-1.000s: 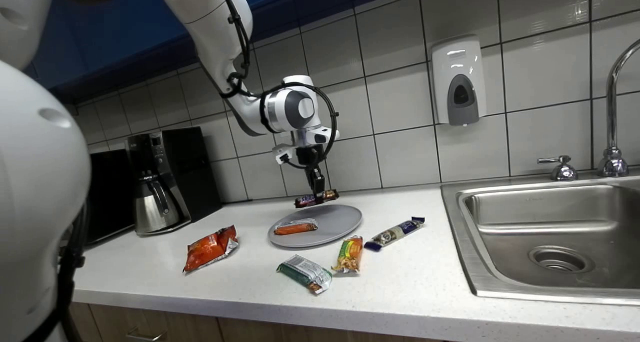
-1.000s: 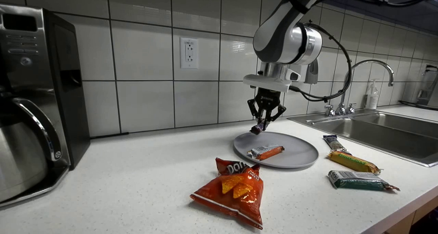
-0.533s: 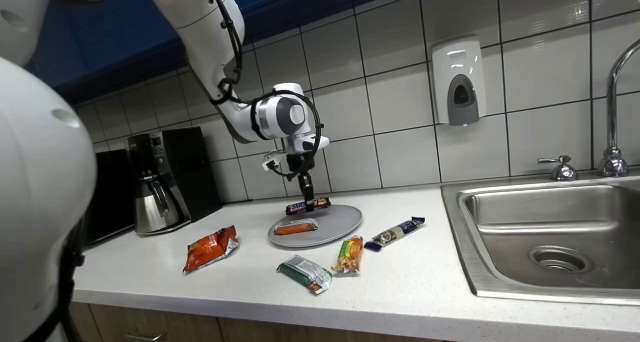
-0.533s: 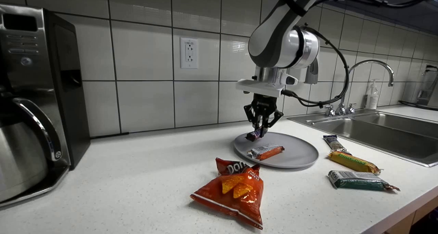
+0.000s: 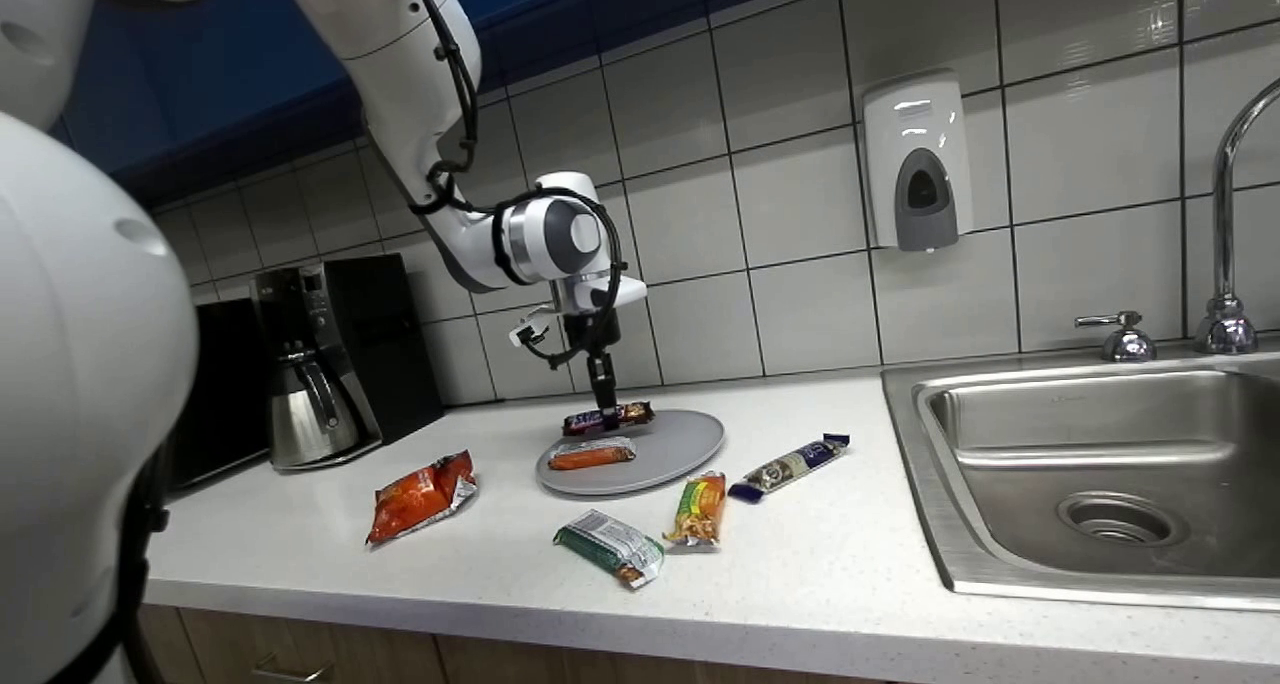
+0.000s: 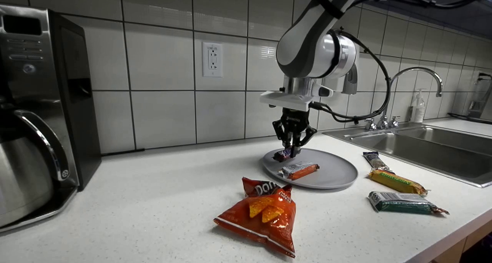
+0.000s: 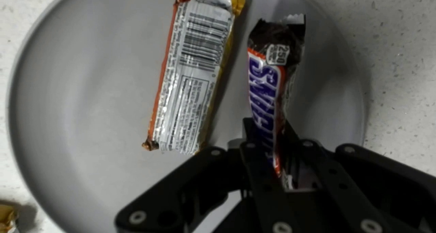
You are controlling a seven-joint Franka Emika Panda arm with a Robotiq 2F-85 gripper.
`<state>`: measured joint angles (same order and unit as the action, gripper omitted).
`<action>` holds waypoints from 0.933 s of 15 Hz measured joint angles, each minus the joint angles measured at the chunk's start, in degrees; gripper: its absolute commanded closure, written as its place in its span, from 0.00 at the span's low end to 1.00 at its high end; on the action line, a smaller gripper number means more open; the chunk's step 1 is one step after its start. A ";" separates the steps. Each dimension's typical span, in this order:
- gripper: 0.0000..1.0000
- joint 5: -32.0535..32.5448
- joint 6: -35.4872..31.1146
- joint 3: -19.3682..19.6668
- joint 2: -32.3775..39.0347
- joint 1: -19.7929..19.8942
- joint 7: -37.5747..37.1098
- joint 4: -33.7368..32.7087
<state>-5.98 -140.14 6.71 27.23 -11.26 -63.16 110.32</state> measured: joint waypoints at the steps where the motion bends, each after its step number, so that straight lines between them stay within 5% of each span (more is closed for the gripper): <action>1: 0.49 0.12 0.20 -0.02 -0.04 -0.04 -0.33 0.07; 7: 0.04 0.73 1.01 -0.23 -0.70 -0.09 -0.73 0.48; 14: 0.00 1.48 1.13 -0.23 -5.11 0.48 0.57 4.18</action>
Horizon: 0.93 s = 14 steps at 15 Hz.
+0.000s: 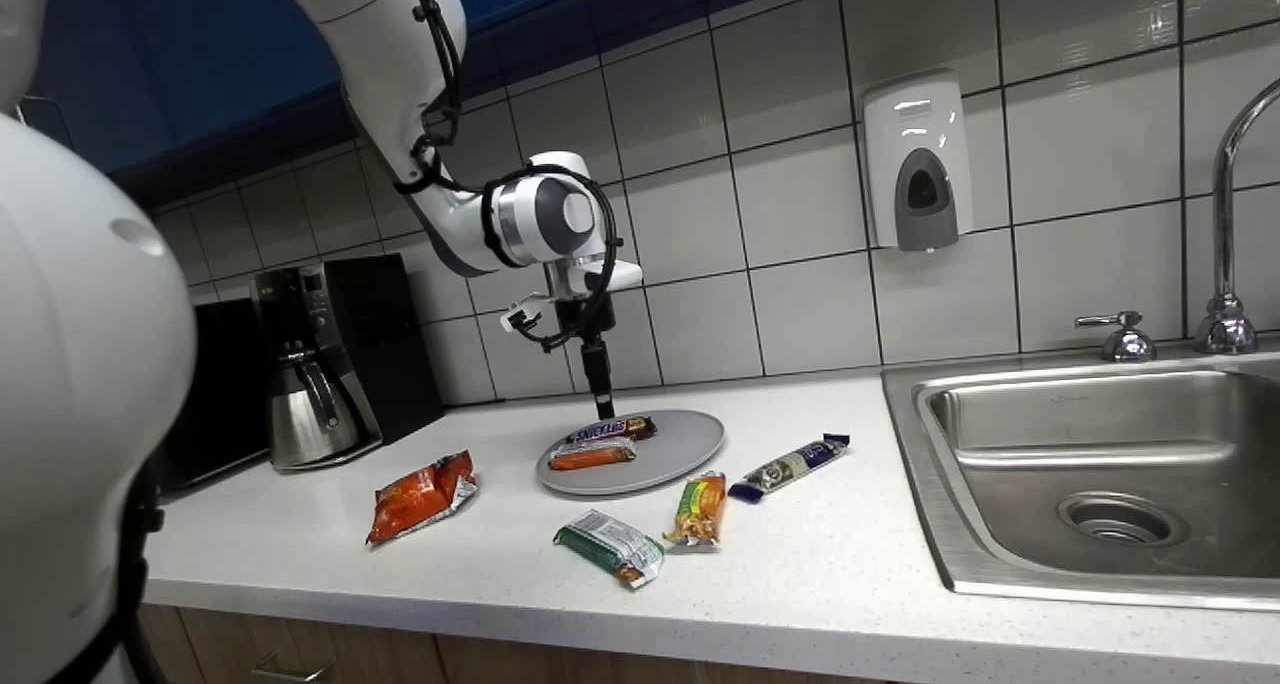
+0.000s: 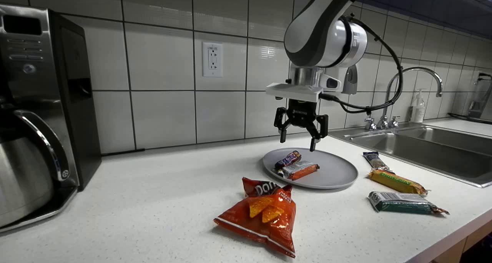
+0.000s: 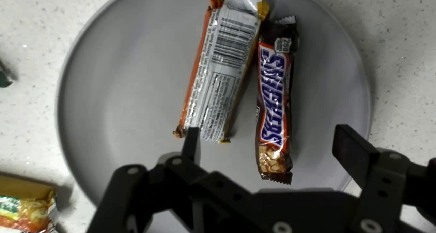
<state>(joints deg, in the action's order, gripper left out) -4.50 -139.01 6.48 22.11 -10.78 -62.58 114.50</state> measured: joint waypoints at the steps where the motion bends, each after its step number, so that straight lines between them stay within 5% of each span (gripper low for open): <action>1: 0.00 0.00 0.00 0.00 -0.95 0.39 0.82 0.91; 14: 0.00 8.50 -0.26 2.65 -12.43 9.05 14.04 12.03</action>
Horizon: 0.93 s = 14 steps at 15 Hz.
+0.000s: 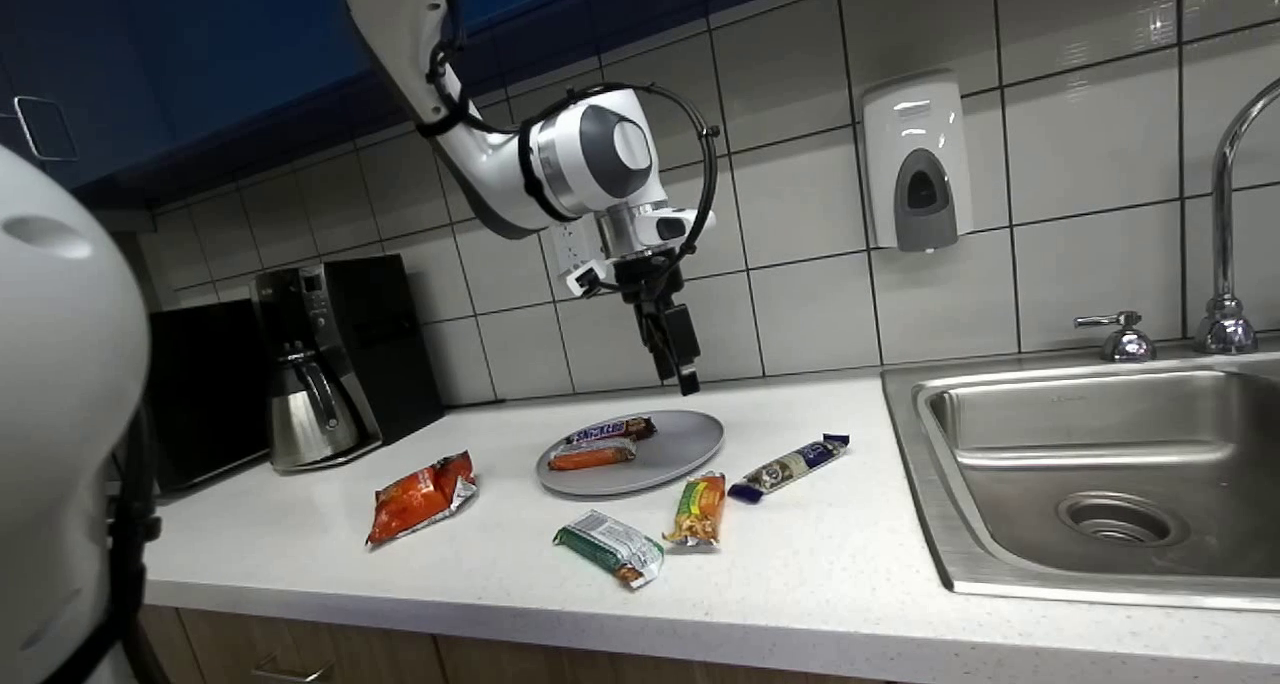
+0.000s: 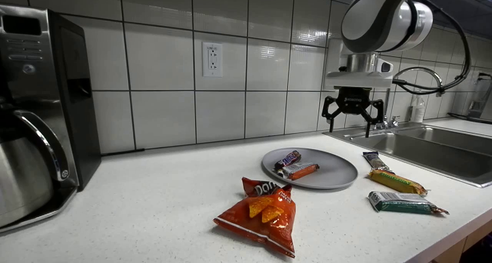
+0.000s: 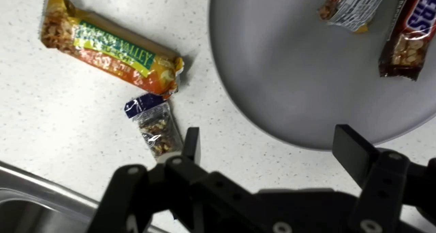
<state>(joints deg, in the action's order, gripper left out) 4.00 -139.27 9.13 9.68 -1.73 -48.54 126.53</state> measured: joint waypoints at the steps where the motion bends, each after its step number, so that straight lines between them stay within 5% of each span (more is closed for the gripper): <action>1: 0.00 0.68 -0.10 0.18 -0.41 0.52 0.11 0.65; 14: 0.00 1.99 -7.66 2.62 -0.84 6.98 13.30 6.88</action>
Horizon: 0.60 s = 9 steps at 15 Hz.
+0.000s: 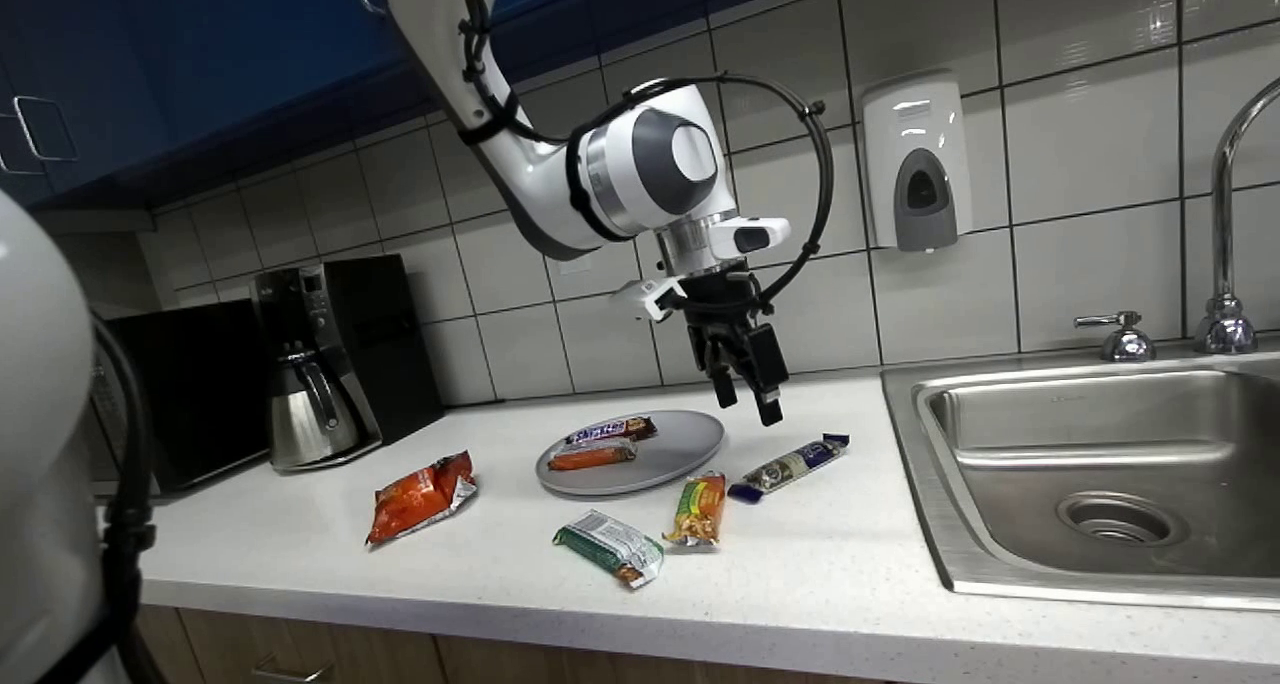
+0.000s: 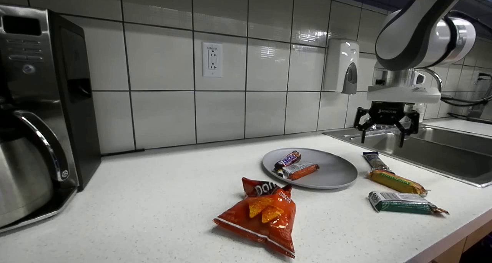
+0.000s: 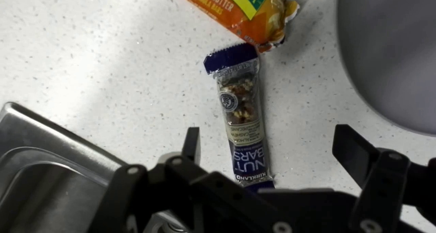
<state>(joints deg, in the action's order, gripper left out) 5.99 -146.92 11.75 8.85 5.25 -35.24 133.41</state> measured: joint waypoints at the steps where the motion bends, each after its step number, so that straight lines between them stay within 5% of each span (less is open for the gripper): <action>1: 0.00 -0.15 -0.41 0.19 0.06 0.24 0.91 0.22; 9: 0.00 -0.38 -3.05 1.73 2.52 0.95 2.67 0.59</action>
<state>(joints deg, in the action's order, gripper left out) 5.62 -149.98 13.48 11.36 6.20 -32.57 134.00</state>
